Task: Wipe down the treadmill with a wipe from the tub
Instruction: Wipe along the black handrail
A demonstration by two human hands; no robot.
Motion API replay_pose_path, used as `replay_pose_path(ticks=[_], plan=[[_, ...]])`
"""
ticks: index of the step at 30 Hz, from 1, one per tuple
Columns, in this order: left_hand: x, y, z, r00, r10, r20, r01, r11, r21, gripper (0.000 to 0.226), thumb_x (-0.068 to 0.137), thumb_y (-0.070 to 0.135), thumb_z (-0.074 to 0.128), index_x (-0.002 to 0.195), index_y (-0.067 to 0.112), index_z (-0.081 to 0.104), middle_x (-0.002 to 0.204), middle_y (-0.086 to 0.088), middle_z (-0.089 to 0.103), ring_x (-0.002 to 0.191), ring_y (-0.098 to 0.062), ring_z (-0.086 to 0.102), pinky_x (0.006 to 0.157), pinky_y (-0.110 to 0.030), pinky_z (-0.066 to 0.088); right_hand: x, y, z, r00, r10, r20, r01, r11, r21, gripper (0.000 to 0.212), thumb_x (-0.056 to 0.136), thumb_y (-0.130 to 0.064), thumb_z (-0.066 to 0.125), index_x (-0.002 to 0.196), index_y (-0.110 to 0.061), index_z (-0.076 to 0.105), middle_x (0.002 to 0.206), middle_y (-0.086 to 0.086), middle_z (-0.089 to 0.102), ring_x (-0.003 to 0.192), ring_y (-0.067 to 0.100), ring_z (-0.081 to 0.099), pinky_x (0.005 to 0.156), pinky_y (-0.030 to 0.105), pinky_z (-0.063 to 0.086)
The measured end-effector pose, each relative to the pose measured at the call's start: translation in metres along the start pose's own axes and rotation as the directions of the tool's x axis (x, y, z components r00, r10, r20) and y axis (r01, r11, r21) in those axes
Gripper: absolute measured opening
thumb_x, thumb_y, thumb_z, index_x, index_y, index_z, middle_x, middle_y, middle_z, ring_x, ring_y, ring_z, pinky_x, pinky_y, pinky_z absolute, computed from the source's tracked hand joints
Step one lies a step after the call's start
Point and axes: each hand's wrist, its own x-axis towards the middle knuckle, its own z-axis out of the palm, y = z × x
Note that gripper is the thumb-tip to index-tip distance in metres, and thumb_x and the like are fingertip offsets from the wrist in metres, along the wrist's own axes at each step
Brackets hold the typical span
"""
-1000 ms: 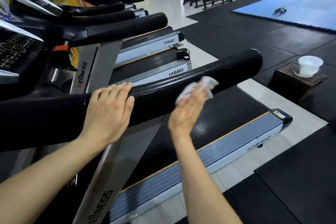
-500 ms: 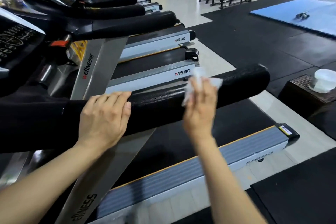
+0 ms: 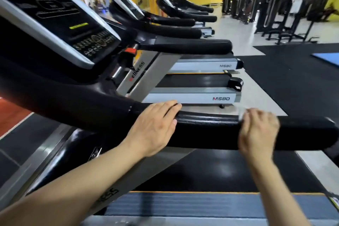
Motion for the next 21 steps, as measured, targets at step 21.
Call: replay_pose_path(ticks=[21], plan=[[-0.075, -0.126, -0.045, 0.977, -0.114, -0.177, 0.136, 0.984, 0.117, 0.045, 0.103, 0.025, 0.038, 0.14, 0.005, 0.055, 0.139, -0.015, 0.058, 0.133, -0.037, 0.048, 0.118, -0.051, 0.029, -0.099, -0.193, 0.031, 0.889, -0.451, -0.081, 0.459, 0.878, 0.138, 0.058, 0.102, -0.028, 0.048, 0.158, -0.025, 0.031, 0.163, 0.008, 0.03, 0.153, 0.022, 0.026, 0.122, 0.051, 0.025]])
